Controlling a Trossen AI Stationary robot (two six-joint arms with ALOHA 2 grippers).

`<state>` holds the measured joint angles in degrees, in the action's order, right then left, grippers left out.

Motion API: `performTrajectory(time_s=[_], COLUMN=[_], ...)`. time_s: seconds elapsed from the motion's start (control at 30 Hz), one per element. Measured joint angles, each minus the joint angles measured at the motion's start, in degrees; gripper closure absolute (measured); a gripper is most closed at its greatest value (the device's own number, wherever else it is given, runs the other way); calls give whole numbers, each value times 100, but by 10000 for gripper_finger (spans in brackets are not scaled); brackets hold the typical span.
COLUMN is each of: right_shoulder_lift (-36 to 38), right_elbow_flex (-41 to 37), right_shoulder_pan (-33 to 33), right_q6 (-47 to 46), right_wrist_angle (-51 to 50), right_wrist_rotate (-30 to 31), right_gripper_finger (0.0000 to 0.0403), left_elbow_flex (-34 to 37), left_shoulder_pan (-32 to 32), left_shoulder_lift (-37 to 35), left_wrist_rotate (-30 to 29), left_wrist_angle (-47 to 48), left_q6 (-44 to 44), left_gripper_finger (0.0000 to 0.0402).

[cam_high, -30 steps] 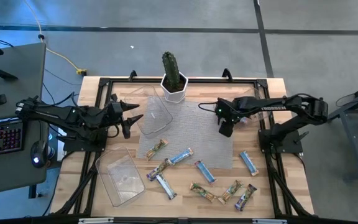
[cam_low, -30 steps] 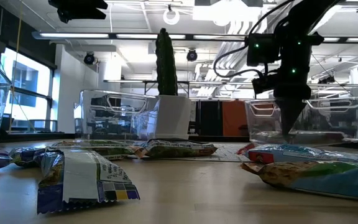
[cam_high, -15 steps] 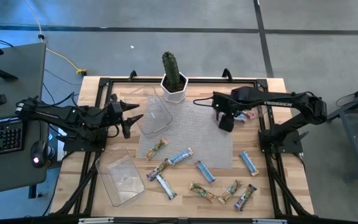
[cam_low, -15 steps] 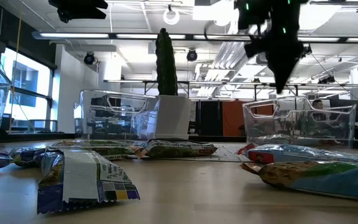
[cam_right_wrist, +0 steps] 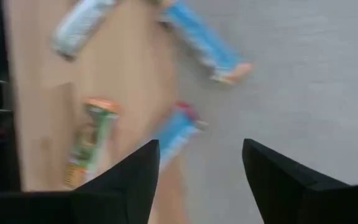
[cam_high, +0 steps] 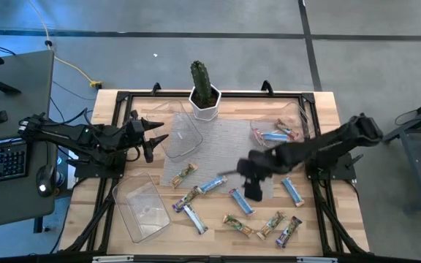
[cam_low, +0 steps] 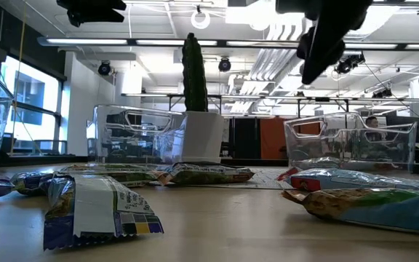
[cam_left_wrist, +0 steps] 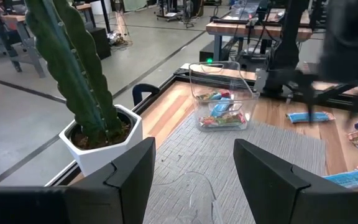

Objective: Pick and place Granola Bars by type
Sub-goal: Put the red granola bar into the top right transparent bin

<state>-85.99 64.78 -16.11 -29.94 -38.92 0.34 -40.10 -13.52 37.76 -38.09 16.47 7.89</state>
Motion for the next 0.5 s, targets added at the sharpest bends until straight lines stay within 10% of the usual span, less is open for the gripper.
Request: performTrajectory(time_s=[0.5], right_shoulder_lift=[-1565], right_elbow_flex=[-244], right_shoulder_pan=[-1000], right_q6=[-1125], right_wrist_angle=[689], right_wrist_rotate=[640], right_gripper_finger=[182], left_elbow_flex=[0], left_shoulder_pan=[-2], left_shoulder_lift=[0], left_wrist_rotate=[319], left_wrist_angle=[3], left_q6=[260], left_gripper_finger=[189])
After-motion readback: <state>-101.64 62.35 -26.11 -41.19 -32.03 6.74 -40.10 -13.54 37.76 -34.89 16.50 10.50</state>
